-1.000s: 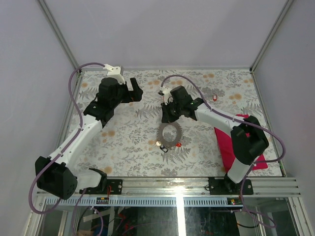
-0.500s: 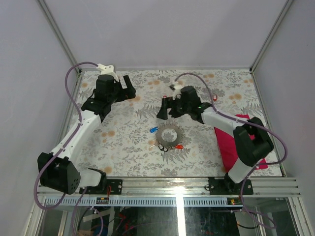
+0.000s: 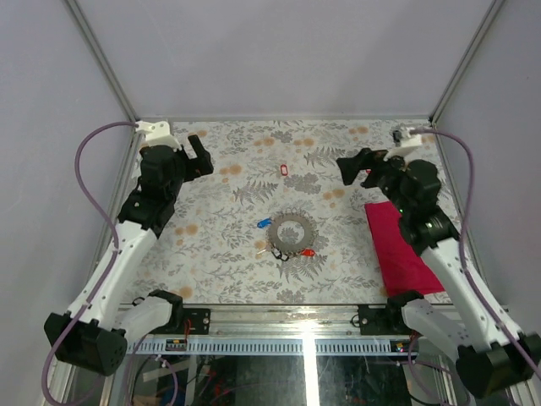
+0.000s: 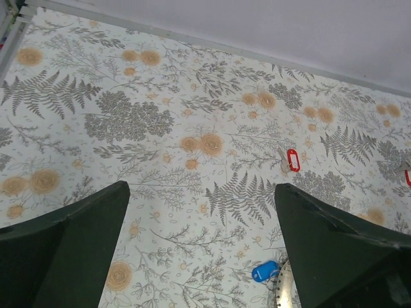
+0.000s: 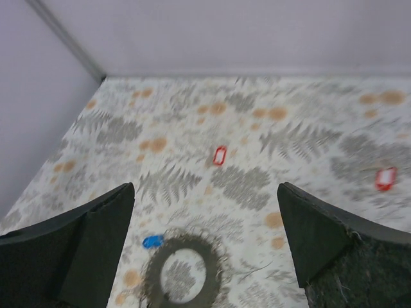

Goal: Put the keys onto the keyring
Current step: Reset both arms

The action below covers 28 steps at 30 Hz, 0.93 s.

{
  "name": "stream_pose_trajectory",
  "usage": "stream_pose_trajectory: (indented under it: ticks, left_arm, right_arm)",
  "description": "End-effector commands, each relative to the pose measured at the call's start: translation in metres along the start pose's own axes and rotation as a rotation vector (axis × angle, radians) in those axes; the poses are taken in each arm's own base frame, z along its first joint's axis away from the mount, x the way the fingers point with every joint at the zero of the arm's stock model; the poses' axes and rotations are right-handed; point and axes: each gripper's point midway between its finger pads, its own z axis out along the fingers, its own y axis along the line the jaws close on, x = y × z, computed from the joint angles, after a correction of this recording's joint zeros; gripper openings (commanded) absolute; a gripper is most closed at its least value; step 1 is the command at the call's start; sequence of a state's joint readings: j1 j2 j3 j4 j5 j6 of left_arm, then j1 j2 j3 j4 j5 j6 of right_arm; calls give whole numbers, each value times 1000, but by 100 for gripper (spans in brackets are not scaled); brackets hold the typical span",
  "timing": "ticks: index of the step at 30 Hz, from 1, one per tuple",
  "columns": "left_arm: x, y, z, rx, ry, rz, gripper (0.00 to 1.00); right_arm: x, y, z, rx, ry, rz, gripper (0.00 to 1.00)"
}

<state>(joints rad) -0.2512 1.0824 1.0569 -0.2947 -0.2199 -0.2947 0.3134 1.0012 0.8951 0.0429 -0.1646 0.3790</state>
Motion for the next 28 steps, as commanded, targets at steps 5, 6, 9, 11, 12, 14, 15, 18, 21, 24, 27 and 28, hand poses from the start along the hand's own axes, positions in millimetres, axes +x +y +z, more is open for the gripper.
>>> stream_pose_trajectory:
  ticks: [5,6,9,11,12,14,15,18,21,24,27,28]
  left_arm:
    - [-9,27,-38,-56,-160,-36,100]
    - [-9,29,-44,-54,-171,-40,100]
    - [-2,38,-56,-75,-183,-55,100]
    - [3,45,-60,-104,-174,-70,100]
    - [8,50,-60,-129,-159,-78,100]
    - [13,58,-60,-174,-153,-108,100]
    - [15,60,-60,-187,-155,-121,100]
    - [20,68,-60,-228,-167,-159,100]
    - [21,71,-57,-240,-189,-189,100]
    - [29,70,-51,-230,-185,-198,100]
    - [29,68,-48,-228,-176,-195,100]
    - [29,69,-47,-234,-177,-191,100]
  right_arm:
    - [-39,-33,-70,245,-164,-178,99]
    - [-41,-32,-77,247,-169,-187,99]
    - [-43,-31,-94,250,-174,-240,99]
    - [-42,-25,-99,257,-163,-271,99]
    - [-40,-22,-100,244,-151,-276,99]
    - [-39,-23,-104,254,-161,-249,99]
    - [-37,-26,-105,266,-175,-233,99]
    - [-33,-36,-108,306,-221,-182,99]
    - [-28,-43,-109,330,-263,-145,99]
    - [-21,-49,-102,342,-277,-141,99]
    - [-15,-53,-96,355,-247,-155,99]
    - [-14,-52,-95,349,-240,-164,99]
